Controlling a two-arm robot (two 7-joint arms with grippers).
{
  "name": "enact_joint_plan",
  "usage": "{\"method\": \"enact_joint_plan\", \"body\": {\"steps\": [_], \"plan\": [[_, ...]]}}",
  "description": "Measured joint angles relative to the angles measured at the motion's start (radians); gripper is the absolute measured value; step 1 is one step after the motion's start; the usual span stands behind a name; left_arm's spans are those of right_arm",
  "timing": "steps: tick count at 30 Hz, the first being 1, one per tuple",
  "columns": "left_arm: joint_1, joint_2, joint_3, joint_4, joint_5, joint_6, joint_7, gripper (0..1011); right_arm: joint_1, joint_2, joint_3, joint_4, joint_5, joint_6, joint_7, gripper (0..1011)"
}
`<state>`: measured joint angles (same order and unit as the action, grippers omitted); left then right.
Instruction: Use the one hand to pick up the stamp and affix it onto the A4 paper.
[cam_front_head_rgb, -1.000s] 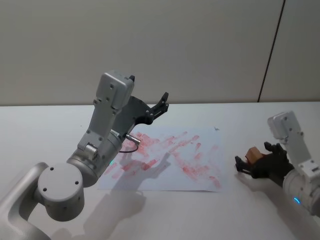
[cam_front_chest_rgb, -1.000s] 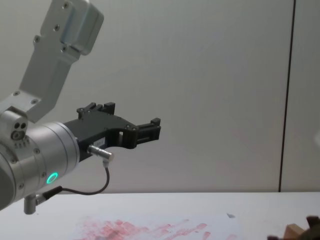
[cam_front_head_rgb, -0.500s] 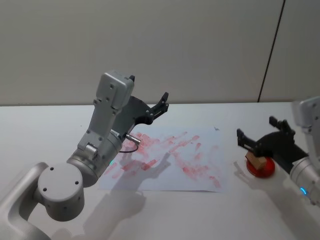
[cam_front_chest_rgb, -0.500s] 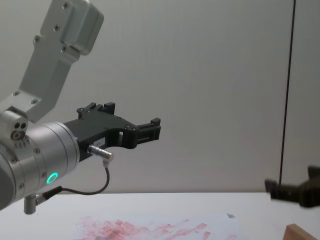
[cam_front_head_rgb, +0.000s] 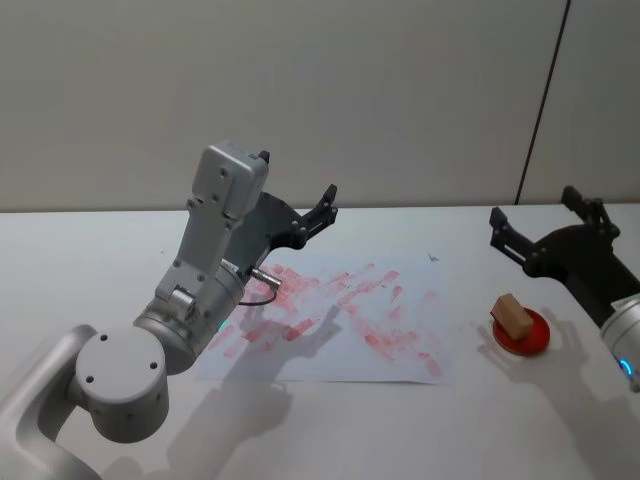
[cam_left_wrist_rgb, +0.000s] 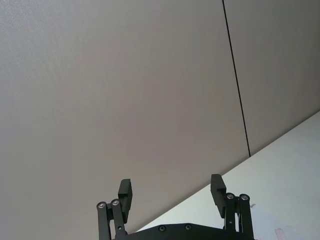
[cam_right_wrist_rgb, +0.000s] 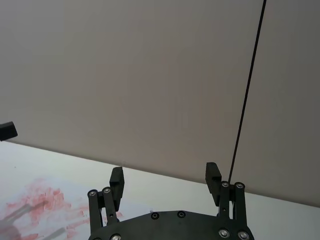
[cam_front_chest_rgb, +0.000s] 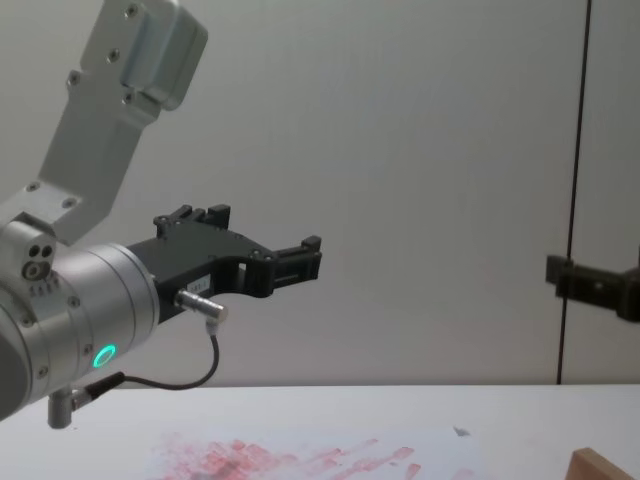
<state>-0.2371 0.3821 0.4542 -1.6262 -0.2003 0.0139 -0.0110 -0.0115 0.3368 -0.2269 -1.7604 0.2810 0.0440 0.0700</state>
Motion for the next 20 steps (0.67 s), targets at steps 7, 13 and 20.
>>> {"method": "enact_joint_plan", "body": {"steps": [7, 13, 20], "plan": [[0.000, 0.000, 0.000, 0.000, 0.000, 0.000, 0.000, 1001, -0.003, 0.001, 0.001, -0.006, 0.006, -0.009, -0.003, 1001], [0.000, 0.000, 0.000, 0.000, 0.000, 0.000, 0.000, 1001, -0.003, 0.001, 0.001, -0.006, 0.006, -0.010, -0.003, 1001], [0.000, 0.000, 0.000, 0.000, 0.000, 0.000, 0.000, 1001, -0.003, 0.001, 0.001, -0.006, 0.006, -0.010, -0.003, 1001]]}}
